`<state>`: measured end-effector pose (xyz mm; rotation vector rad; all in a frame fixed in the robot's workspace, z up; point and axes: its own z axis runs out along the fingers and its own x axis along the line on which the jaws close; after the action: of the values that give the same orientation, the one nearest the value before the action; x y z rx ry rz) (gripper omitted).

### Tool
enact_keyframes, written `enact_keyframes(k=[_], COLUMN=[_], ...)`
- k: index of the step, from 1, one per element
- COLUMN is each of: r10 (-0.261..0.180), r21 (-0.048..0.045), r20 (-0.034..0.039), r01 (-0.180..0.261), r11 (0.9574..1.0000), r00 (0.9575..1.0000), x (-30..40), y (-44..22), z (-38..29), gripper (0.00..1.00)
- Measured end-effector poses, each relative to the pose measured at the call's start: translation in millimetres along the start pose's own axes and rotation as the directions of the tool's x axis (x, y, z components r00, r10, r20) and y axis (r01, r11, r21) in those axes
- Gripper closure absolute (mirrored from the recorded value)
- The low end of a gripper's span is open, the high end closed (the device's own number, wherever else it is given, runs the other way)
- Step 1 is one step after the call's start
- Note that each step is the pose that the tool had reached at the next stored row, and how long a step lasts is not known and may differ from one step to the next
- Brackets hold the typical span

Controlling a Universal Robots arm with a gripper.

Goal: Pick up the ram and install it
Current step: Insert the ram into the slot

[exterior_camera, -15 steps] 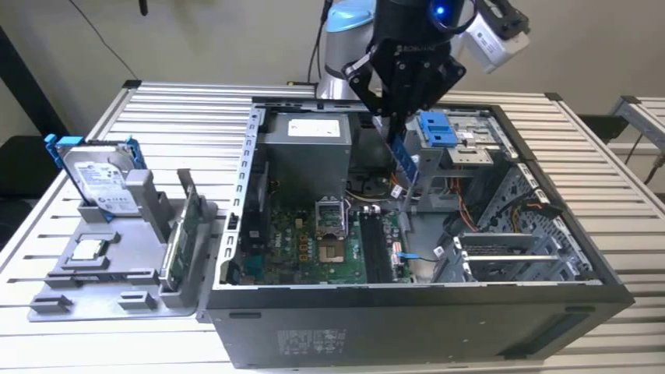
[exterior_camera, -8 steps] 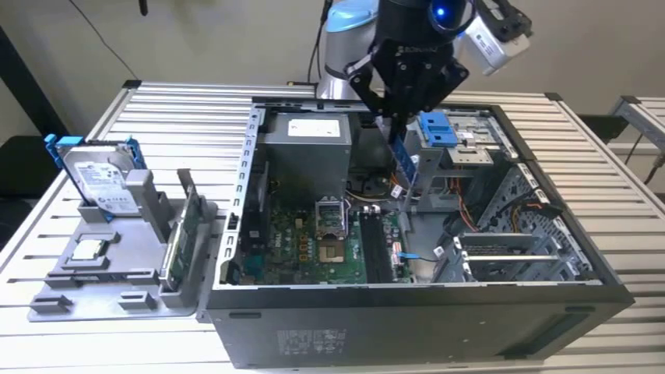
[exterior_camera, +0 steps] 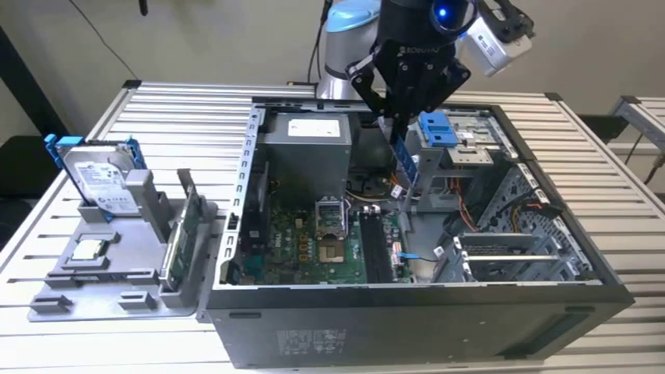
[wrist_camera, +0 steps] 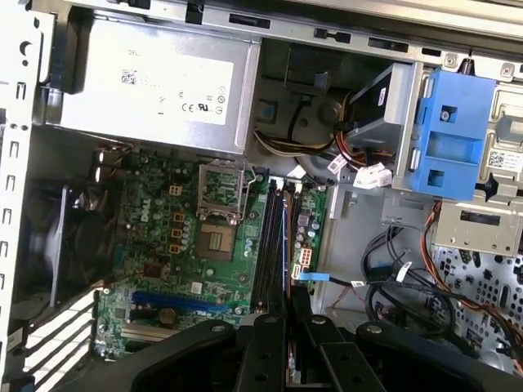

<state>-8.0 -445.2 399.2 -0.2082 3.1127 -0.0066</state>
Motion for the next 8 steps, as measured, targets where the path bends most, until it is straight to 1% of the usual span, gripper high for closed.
enact_keyframes(k=[8], r10=[0.000], r21=[0.0000], r20=[0.0000], r01=[0.000], r11=[1.0000], r00=[1.0000], x=[-2.7], y=[-2.5], z=[1.4], gripper=[0.86])
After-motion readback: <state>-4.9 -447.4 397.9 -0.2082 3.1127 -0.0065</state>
